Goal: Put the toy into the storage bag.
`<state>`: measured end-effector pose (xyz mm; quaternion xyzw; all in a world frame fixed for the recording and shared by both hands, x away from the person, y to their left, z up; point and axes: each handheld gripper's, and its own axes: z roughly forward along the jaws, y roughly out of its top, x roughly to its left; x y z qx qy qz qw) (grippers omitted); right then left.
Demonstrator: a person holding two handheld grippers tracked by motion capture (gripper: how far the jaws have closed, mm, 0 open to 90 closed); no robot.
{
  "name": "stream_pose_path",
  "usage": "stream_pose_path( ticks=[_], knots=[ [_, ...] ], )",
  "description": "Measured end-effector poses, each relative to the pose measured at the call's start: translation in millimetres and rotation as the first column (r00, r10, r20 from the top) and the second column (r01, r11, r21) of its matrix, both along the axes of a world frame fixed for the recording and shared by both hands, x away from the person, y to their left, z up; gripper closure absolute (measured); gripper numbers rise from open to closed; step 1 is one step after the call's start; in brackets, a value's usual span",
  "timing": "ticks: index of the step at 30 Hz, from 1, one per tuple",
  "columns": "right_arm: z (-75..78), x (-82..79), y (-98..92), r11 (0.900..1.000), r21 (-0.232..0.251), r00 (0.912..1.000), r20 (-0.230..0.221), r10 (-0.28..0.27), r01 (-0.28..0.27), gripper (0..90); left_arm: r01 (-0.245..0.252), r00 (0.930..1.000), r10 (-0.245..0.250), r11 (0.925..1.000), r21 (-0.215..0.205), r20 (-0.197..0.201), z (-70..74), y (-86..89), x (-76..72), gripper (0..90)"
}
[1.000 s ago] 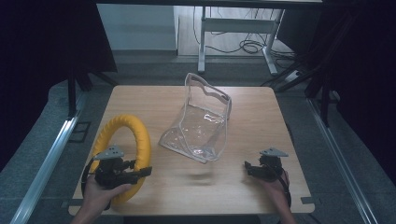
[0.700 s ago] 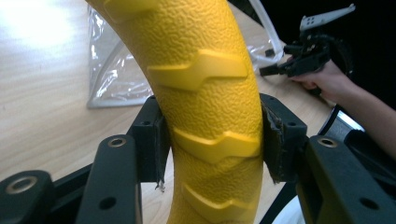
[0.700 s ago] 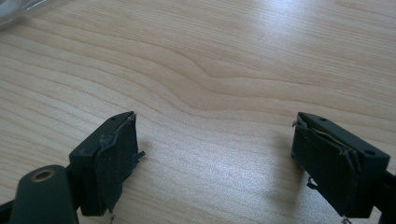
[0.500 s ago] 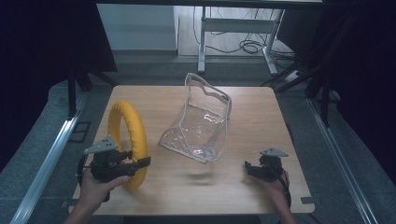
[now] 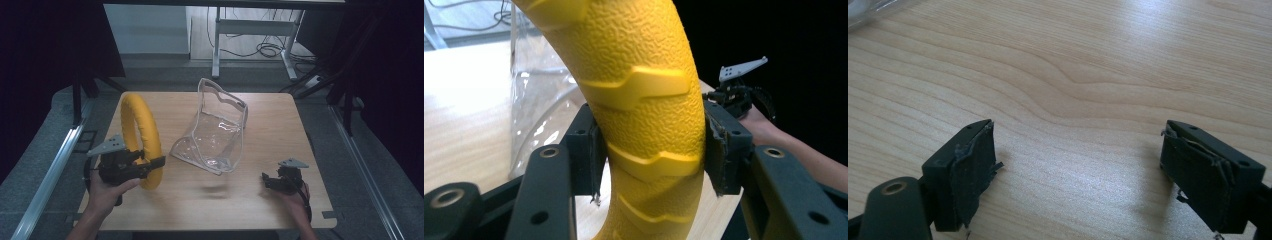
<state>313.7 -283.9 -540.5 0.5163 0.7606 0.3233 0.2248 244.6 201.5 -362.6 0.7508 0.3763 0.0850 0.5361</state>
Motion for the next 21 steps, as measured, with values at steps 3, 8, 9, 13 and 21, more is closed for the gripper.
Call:
stream_pose_path(
  ticks=[3, 8, 9, 13, 21],
  knots=[
    [-0.1, 0.0, -0.1, 1.000, -0.001, 1.0000, 0.001, 0.001, -0.001, 14.7, 0.006, 0.9998, -0.006, 1.0000, -0.007, 0.016, 6.7, -2.9, 2.4, 49.3],
    [0.1, -0.1, -0.3, 1.000, -0.003, 1.0000, 0.000, 0.000, 0.000, 14.7, 0.014, 0.9993, -0.013, 0.9995, -0.027, 0.035, 16.4, -7.4, 8.2, 49.3],
    [0.1, -0.1, -0.3, 1.000, -0.003, 1.0000, 0.000, 0.000, 0.000, 14.7, 0.013, 0.9992, -0.012, 0.9994, -0.031, 0.038, 18.3, -8.1, 9.6, 49.3],
    [0.1, 0.0, -0.4, 1.000, -0.004, 1.0000, -0.002, 0.002, -0.002, 14.7, 0.008, 0.9985, -0.006, 0.9994, -0.035, 0.054, 26.0, -10.6, 16.3, 49.3],
    [0.3, -0.1, -0.1, 1.000, 0.000, 1.0000, -0.004, -0.001, 0.001, 14.7, 0.008, 0.9959, -0.005, 0.9991, -0.042, 0.090, 42.7, -15.7, 25.8, 49.3]
  ],
)
